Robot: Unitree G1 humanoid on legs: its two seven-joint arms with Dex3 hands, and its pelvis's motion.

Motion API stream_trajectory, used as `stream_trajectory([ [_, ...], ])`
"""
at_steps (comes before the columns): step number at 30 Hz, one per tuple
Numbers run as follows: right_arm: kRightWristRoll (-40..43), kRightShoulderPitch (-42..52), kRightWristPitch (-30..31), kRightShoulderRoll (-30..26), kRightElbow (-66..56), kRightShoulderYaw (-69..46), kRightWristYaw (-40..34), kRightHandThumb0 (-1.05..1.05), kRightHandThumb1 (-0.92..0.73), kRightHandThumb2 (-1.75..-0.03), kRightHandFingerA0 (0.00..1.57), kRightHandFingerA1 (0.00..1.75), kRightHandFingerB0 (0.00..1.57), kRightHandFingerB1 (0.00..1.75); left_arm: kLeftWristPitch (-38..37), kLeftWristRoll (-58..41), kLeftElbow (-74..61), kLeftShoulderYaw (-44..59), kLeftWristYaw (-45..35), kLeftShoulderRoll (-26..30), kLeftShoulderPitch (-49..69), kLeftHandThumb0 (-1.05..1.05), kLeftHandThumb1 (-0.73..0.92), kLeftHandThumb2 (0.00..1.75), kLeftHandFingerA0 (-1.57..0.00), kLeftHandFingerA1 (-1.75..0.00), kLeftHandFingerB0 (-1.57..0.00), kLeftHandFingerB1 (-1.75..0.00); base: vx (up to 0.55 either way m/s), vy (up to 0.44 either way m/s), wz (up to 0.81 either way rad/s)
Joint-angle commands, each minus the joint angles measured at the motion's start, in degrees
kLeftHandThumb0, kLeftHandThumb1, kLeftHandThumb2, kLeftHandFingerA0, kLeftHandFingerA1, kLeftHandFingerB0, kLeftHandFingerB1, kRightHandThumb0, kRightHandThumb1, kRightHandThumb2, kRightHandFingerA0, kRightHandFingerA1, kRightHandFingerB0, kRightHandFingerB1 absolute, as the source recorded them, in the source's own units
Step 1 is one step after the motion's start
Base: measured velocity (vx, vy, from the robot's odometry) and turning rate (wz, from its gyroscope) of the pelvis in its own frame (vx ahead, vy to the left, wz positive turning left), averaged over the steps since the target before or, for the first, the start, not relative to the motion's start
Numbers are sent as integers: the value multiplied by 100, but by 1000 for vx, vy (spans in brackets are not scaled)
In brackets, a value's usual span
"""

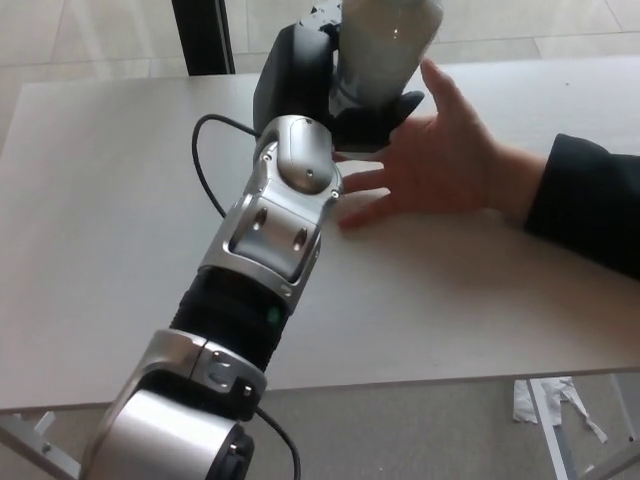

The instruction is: Pick up a bottle and hand it

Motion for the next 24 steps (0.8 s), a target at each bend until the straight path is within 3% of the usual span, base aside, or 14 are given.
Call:
stream_trajectory([
  [1, -6, -137, -183, 100, -14, 75, -4, -68, -47, -91, 103, 101, 26, 59, -71, -282, 356, 233, 473, -596, -219, -17, 58, 95, -82, -175, -71, -144, 0, 0, 0],
  [3, -51, -67, -26, 157, -233, 141, -86, -68, -62, -59, 94, 77, 31, 55, -114, -338, 544, 281, 551, -669, -178, -17, 65, 82, -86, -171, -71, -107, 0, 0, 0],
  [4, -52, -54, -11, 172, -294, 161, -86, -68, -62, -59, 102, 91, 31, 55, -78, -360, 638, 316, 618, -688, -201, -15, 68, 81, -94, -163, -68, -87, 0, 0, 0],
  [6, -37, -58, 13, 186, -327, 184, -81, -68, -47, -90, 107, 107, 29, 60, -262, -390, 839, 351, 689, -676, -175, -12, 66, 87, -95, -165, -71, -105, 0, 0, 0],
  [7, -47, -75, 20, 182, -314, 205, -62, -68, -62, -59, 100, 96, 33, 55, -326, -405, 914, 370, 717, -660, -148, -10, 64, 95, -89, -164, -78, -122, 0, 0, 0],
  [10, -48, -145, -79, 180, -217, 251, 20, -68, -63, -58, 102, 97, 32, 54, -416, -415, 1099, 404, 856, -633, -140, -9, 64, 93, -90, -168, -76, -130, 0, 0, 0],
  [11, -16, -164, -37, 200, -221, 230, -9, -70, -46, -90, 96, 92, 32, 61, -478, -300, 1222, 328, 1022, -636, -75, -18, 68, 86, -91, -164, -77, -135, 0, 0, 0],
  [12, -40, -151, -87, 195, -222, 251, -2, -69, -61, -59, 93, 76, 34, 58, -567, -289, 1317, 312, 1102, -647, -32, -19, 67, 87, -83, -157, -76, -125, 0, 0, 0],
  [13, -71, -186, -92, 215, -184, 291, -19, -69, -60, -58, 92, 69, 34, 59, -559, -298, 1343, 324, 1165, -638, 37, -21, 68, 78, -75, -141, -67, -89, 0, 0, 0],
  [15, -67, -152, -25, 241, -322, 302, -92, -67, -61, -59, 86, 64, 35, 60, -647, -273, 1562, 299, 1310, -659, 19, -17, 67, 78, -77, -161, -72, -93, 0, 0, 0],
  [16, -61, -127, -17, 244, -378, 308, -89, -66, -62, -59, 99, 99, 34, 60, -670, -280, 1620, 289, 1331, -671, 4, -17, 66, 72, -84, -162, -70, -80, 0, 0, 0],
  [21, -107, -142, 52, 230, -437, 376, -91, -68, -61, -59, 94, 81, 33, 59, -719, -391, 1802, 298, 1339, -807, -159, -21, 73, 67, -79, -169, -74, -92, 0, 0, 0],
  [22, -131, -149, 47, 225, -464, 391, -113, -71, -47, -89, 94, 87, 33, 63, -843, -321, 1855, 218, 1358, -797, -172, -18, 70, 69, -89, -168, -78, -103, 0, 0, 0],
  [24, -98, -200, 177, 232, -513, 384, -150, -68, -61, -59, 103, 99, 35, 61, -811, -302, 1957, 176, 1450, -851, -298, -29, 73, 66, -75, -122, -69, -64, 0, 0, 0],
])
